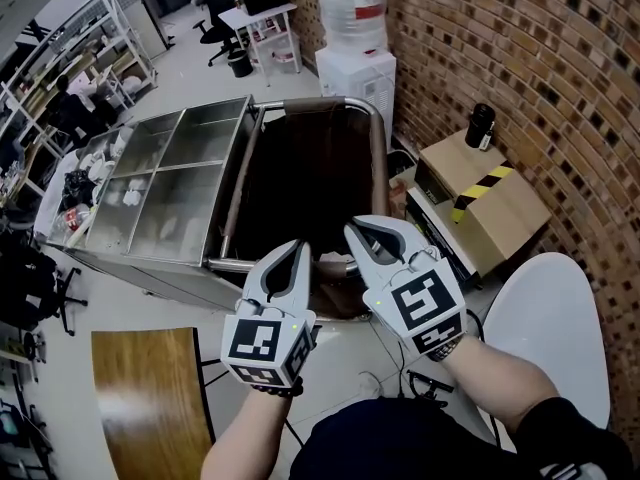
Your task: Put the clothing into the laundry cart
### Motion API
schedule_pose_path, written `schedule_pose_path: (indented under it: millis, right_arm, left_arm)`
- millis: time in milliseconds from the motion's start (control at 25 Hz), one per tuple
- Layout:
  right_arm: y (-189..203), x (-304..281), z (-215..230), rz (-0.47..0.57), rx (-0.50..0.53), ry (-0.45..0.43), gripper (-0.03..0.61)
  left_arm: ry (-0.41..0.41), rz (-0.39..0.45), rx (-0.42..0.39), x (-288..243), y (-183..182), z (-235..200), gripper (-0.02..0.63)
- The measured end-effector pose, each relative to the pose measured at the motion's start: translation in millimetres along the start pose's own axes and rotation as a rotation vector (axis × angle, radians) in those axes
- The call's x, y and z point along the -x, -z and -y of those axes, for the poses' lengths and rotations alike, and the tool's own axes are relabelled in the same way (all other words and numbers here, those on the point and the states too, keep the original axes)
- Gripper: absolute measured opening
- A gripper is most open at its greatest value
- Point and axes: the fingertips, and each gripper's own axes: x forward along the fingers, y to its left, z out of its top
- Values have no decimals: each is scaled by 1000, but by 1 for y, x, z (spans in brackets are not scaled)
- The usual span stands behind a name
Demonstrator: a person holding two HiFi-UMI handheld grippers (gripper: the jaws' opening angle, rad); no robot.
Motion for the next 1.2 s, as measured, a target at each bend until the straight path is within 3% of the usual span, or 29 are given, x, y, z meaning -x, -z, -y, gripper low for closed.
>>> schedule_pose_path:
  millis: [1200]
  right_arm:
    - [-23, 32, -38, 20, 21, -1, 0]
  left_arm:
    - [9, 27, -42, 39, -24, 22, 3]
